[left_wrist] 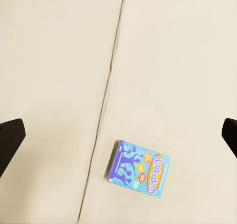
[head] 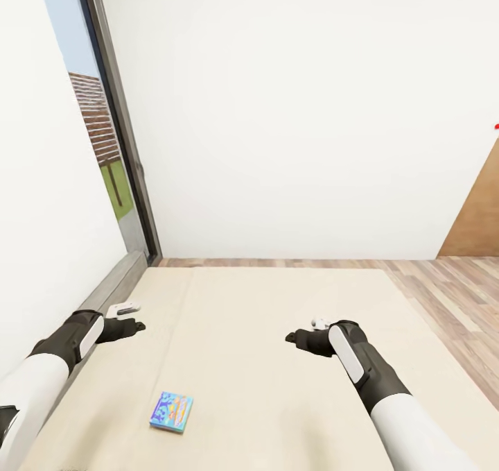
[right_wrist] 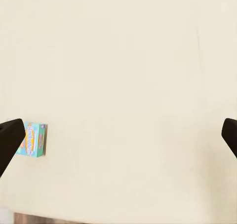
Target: Put all the toys in the child's room - the three board games (two on the bed and one on the table), the two jigsaw puzzles on the table, and the tennis ball on the table - inside the toy box on the table in the child's room.
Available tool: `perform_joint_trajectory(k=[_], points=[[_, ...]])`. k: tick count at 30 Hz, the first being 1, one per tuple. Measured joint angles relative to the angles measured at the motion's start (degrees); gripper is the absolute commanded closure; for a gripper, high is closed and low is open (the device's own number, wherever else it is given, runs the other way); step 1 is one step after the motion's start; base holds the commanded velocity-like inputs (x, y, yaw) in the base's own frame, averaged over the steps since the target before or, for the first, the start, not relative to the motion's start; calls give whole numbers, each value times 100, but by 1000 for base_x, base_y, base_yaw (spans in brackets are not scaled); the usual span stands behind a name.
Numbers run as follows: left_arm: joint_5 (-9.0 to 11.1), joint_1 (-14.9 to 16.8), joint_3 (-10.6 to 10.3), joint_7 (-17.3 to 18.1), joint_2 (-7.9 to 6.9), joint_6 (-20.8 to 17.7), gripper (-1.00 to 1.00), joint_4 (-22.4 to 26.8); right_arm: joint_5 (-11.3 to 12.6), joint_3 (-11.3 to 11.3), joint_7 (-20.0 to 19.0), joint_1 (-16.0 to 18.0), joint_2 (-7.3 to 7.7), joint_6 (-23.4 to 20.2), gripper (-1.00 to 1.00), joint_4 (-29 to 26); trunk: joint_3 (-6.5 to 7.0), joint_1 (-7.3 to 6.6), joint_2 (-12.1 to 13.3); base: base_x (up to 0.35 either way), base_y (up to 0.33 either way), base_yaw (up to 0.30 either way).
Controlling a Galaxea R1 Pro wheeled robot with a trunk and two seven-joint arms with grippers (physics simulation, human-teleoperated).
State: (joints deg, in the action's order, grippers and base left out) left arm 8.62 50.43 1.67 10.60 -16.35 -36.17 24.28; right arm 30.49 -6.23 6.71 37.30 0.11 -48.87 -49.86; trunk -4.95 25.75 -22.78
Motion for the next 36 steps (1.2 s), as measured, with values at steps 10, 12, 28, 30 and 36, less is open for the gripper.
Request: perform_joint_trajectory(k=[10, 12, 28, 30, 36], points=[[-2, -3, 0, -5, 0, 14, -100, 0, 8, 9, -50, 0, 5, -2, -100, 0, -90, 0, 0, 0, 0, 71], [-2, -2, 0, -1, 0, 19, -100, 0, 9, 9, -52, 0, 5, -2, -100, 0, -109, 0, 0, 0, 0, 20], [0, -10, 0, -2, -2, 27, -100, 0, 43, 26, -61, -16, 12, 169, -100, -4, -217, 0, -1, 0, 0, 2], [0, -10, 0, -4, -1, 27, -100, 0, 54, 22, -62, -27, 17, 353, -100, -1, -218, 0, -1, 0, 0, 0], [0, -11, 0, -6, 0, 27, -100, 0, 69, 13, -56, -40, 14, 563, -100, 3, -220, 0, -1, 0, 0, 0]])
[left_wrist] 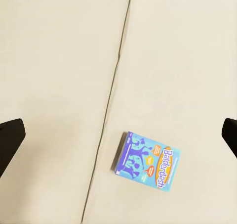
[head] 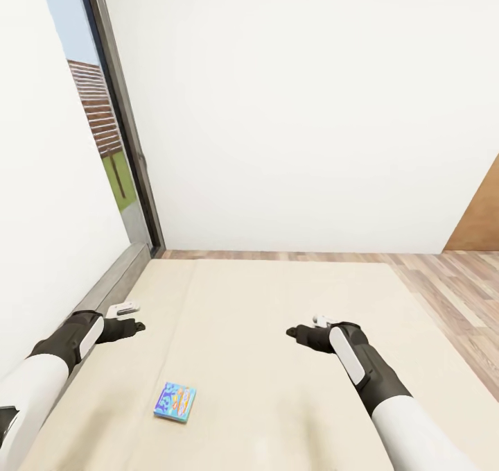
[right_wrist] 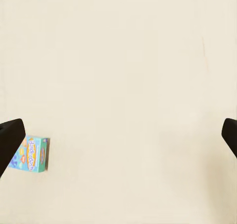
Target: Put all the toys in the child's room - the three board games (two on the bed and one on the table), the two jigsaw puzzles on the table, and the tennis ball on the table - inside the toy box on the table in the child's room.
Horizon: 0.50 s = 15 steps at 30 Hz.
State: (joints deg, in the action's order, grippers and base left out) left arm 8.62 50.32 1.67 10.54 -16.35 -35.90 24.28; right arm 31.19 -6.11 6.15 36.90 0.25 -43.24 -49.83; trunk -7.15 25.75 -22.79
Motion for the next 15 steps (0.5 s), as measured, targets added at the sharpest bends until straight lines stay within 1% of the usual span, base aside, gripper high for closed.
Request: perform_joint_trajectory(k=[15], points=[[0, 0, 0, 0, 0, 0, -100, 0, 11, -1, 2, 2, -3, 19, -100, -9, 0, 0, 0, 0, 0, 0]])
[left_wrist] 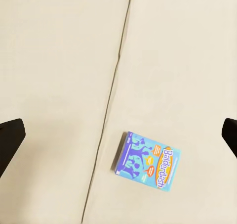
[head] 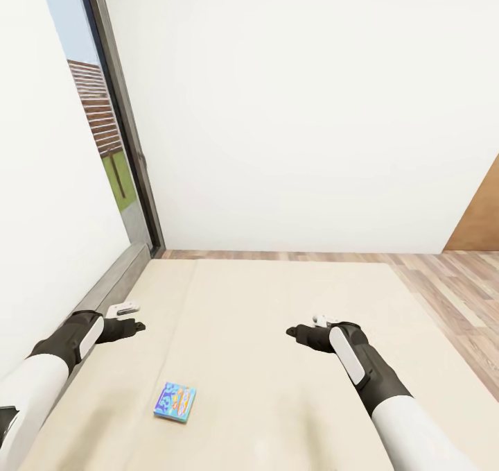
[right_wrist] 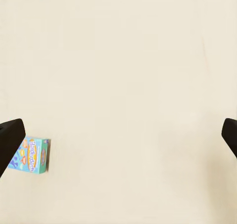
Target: Put all the toys in the child's room - the three board games (two on the bed and one on the table), the two jigsaw puzzles on the table, and the tennis ball on the table - inside the toy box on the table in the child's room.
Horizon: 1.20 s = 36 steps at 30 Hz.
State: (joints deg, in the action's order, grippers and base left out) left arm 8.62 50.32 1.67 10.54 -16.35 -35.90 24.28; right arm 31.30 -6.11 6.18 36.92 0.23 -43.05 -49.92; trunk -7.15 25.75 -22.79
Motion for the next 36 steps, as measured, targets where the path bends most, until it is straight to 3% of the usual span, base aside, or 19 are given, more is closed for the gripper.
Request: perform_joint_trajectory(k=[6, 9, 13, 14, 16, 20, 25, 36], points=[[-6, 0, 0, 0, -8, 5, -100, 0, 15, 9, -55, 0, 6, -19, -100, -305, 0, 0, 0, 0, 0, 0], [-8, 0, 0, 0, -9, 8, -100, 0, 96, 21, -301, 10, 25, -105, -100, -926, 1, 0, -1, 0, 0, 0], [-9, 0, -3, 1, -5, 8, -100, 0, 488, 42, -1023, -121, 83, -511, -100, -1677, 0, 0, -1, 0, 0, 0], [-10, 0, -6, 1, -3, 8, -100, 0, 609, 61, -1367, -203, 96, -603, -100, -1803, 0, 0, -1, 0, 0, 0], [-10, 0, -11, 3, 3, 8, -100, 0, 707, 97, -1843, -304, 114, -686, -100, -1929, 0, 0, 0, 0, 0, 0], [-11, 0, -15, 9, 1, 9, -100, 0, 781, 178, -2404, -395, 155, -766, -100, -2042, 0, 0, 0, 0, 0, 0], [-12, -2, -16, 11, 7, 9, -100, -43, 840, 287, -2566, -419, 324, -756, -100, -2066, -1, 0, 0, 0, 0, 0], [-12, -1, -16, 23, 1, 17, -100, -183, 858, 451, -2600, -482, 377, -752, -100, -2046, -78, 0, 0, 0, 0, 0]])
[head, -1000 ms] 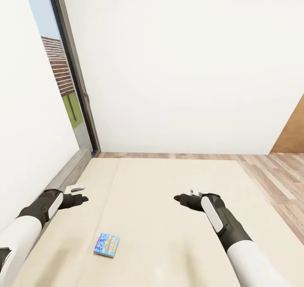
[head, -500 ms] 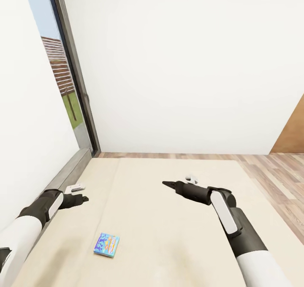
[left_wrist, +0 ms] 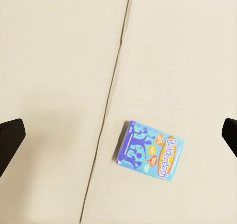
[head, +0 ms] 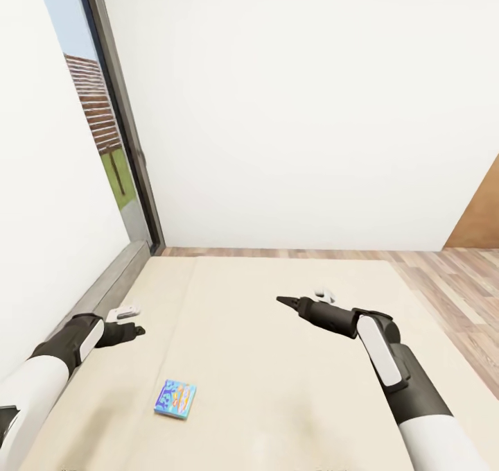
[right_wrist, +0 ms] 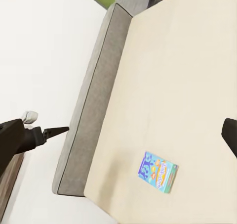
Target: Put all the toys in the child's room - the three board games (two on the bed and one on the table), the two jigsaw puzzles on the table, and the tennis ball on the table - inside the toy box on the table in the child's room.
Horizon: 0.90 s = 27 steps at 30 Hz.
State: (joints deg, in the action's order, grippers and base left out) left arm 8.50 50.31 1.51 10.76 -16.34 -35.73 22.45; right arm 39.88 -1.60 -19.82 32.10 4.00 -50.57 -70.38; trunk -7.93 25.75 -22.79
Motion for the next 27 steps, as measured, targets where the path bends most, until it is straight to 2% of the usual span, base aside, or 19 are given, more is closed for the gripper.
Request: perform_joint_trajectory(k=[2, 5, 7, 11, 17, 27], points=[[3, 1, 0, 23, 0, 0, -100, -11, -2, 7, 0, -8, 1, 0, -100, 0, -19, 0, 0, 0, 0, 0], [2, 1, 0, 239, 2, 3, -100, -26, 1, 11, 0, -13, 1, 0, -100, 0, -47, 0, 0, 0, 0, 0], [-10, 1, -1, 656, 1, 14, -100, -32, 0, 13, -1, -15, 1, 0, -100, 0, -65, 0, 0, 0, 0, 0], [-22, 1, -6, 1014, -8, 91, -100, -35, 0, 10, -1, -19, 1, 0, -100, 0, -103, 0, 0, 0, 0, 0], [-19, 1, -14, 1161, -12, 375, -100, -41, 1, 8, -8, -37, 1, 0, -100, -3, -160, 0, 0, 0, 0, 0], [-31, 1, -16, 1180, -9, 439, -100, -44, -4, 12, -10, -101, -6, 1, -100, -8, -254, 0, -1, 0, 0, 0]])
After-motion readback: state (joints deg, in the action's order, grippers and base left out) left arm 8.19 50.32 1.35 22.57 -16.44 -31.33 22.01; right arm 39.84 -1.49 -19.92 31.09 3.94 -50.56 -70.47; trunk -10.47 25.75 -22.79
